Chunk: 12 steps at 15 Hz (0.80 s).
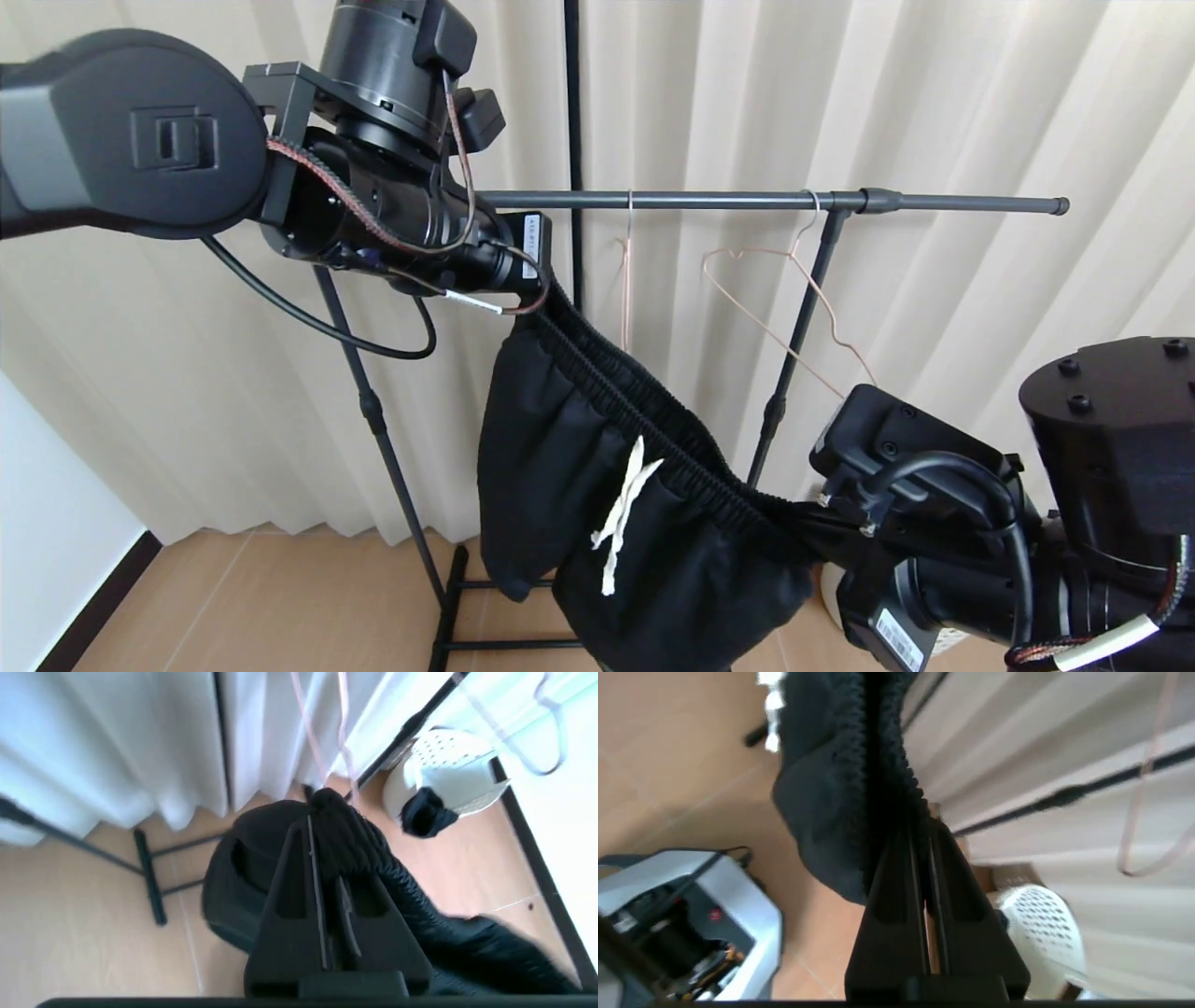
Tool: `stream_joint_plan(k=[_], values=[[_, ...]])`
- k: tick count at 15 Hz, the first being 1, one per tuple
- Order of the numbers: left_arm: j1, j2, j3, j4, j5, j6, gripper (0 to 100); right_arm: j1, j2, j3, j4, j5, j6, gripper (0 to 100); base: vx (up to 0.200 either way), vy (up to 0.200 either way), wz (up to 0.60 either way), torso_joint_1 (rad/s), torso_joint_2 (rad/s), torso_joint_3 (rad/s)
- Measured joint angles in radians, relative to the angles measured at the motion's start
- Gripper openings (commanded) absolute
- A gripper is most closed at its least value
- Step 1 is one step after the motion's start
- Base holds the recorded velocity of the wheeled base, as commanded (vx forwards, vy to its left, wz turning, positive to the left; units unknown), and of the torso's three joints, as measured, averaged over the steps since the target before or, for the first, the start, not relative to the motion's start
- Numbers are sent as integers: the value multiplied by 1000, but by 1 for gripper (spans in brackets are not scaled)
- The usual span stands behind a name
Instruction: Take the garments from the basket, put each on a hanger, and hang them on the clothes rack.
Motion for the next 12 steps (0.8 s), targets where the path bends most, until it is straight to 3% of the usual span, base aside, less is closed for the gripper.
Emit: stream_joint_plan(k=[3, 8, 12], values=[[-6, 65, -97, 0, -8, -1, 0, 36, 27, -14, -3, 55, 101, 0, 0, 0, 0, 0, 0, 0], [-35, 129, -176, -4, -51, 0, 0, 176, 91, -100, -18, 61, 342, 0, 0, 0, 0, 0, 0, 0], [-56, 136, -180, -36, -78, 0, 0, 230, 167, -127, -204, 32, 492, 0, 0, 0, 0, 0, 0, 0]])
